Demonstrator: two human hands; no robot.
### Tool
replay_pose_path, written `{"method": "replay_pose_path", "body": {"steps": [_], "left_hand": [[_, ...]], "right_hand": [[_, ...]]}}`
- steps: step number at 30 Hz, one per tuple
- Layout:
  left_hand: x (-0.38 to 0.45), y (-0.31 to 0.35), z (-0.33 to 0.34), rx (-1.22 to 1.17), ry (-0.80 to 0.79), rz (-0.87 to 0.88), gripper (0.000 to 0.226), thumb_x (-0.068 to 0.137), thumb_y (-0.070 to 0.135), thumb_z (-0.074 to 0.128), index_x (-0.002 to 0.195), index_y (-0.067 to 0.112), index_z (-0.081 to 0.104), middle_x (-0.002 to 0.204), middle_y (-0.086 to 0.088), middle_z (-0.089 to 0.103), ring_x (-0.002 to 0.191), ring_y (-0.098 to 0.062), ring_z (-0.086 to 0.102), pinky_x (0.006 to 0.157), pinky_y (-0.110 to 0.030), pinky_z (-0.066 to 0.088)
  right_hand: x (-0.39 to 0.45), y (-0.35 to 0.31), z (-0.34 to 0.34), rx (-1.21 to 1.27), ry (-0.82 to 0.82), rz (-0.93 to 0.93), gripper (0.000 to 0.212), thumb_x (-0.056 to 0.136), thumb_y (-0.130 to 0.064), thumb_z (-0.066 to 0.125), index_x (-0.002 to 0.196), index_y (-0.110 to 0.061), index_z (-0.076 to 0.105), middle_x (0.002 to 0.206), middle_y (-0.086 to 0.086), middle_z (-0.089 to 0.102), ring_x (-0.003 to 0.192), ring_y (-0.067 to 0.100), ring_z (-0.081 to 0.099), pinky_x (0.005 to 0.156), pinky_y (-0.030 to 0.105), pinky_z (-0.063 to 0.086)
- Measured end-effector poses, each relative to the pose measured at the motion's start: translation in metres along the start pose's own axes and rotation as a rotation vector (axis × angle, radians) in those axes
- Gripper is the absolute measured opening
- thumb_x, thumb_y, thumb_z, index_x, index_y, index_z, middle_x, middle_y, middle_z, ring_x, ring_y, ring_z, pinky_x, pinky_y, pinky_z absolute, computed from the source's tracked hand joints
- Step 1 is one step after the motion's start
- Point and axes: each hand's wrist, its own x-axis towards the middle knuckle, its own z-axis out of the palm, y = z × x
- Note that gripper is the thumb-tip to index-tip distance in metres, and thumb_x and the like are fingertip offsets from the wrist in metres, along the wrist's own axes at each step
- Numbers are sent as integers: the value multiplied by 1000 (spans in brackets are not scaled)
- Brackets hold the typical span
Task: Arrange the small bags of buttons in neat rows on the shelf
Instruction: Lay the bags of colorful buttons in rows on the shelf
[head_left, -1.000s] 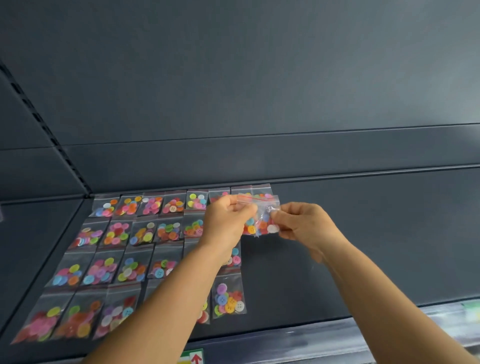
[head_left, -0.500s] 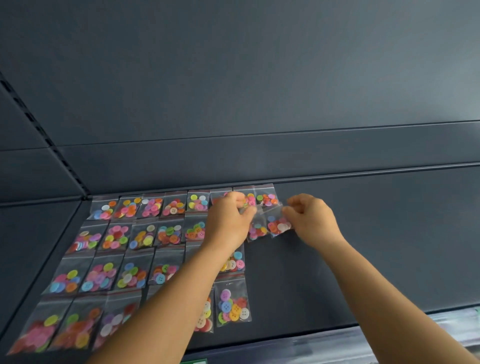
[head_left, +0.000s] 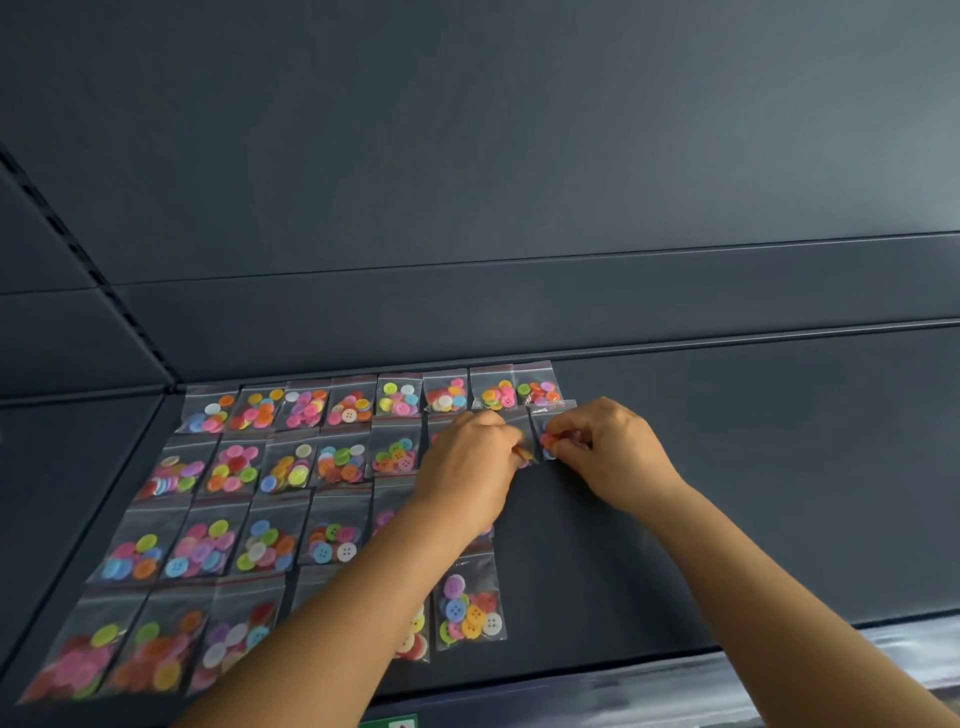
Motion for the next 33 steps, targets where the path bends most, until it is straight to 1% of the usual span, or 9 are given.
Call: {"method": "replay_pose_path", "body": {"steps": [2,4,7,11,17,21,24,27,33], "left_hand": [[1,0,-2,-9,20,-8,28,96,26,50,116,13,65,118,0,59,109,-18,51,86,-31,46],[1,1,-1,8,18,-9,29,97,27,49,118,13,64,120,-1,59,111,-19,50,87,-32,45],[2,2,0,42,8,-16,30,97,26,49,121,14,63,121,-2,59,111,-20,50,88,-32,45],[6,2,-3,25,8,-36,31,96,26,50,121,14,63,123,-1,58,112,-21,50,87,-32,45],[9,5,0,70,-42,-20,28,94,21,54,120,16,64,118,-2,60,111,-22,50,90,-35,46],[9,8,-3,82,-52,-45,29,94,19,54,121,15,63,119,-4,59,112,-22,51,90,-35,47],[5,9,-9,83,-9,-58,33,95,19,52,127,14,58,125,-4,58,114,-23,51,92,-35,46],[-7,6,-19,79,35,-91,41,96,27,50,136,17,49,133,-2,53,121,-21,46,98,-33,41],[-44,-16,-46,96,105,-188,54,96,40,46,146,22,32,147,3,40,134,-17,35,109,-31,31]], "right_hand": [[1,0,1,3,11,-22,9,83,-18,67,79,-13,74,74,3,62,75,18,53,71,31,46],[3,1,4,2,12,-36,9,82,-16,67,75,-15,73,71,-1,61,73,19,53,73,28,41],[4,3,5,8,-18,-4,7,82,-19,67,80,-22,73,81,-5,60,83,19,53,75,29,43],[5,2,3,-12,-23,17,9,83,-21,67,90,-22,73,95,-4,61,92,19,52,79,32,46],[7,2,6,-37,-66,28,9,83,-25,65,84,-29,72,96,-4,63,96,22,54,85,35,46],[7,-1,4,-56,-83,35,10,82,-21,64,85,-26,72,97,-2,63,99,24,53,84,33,45],[4,-8,-1,-99,-77,28,16,86,-20,59,98,-22,70,107,0,60,106,26,51,81,30,44],[-1,-22,-4,-100,-74,3,29,90,-25,58,117,-21,64,125,2,56,116,24,46,89,29,39],[-10,-66,-1,-95,-116,-122,41,90,-32,57,130,-21,54,135,1,50,127,22,39,104,29,32]]}}
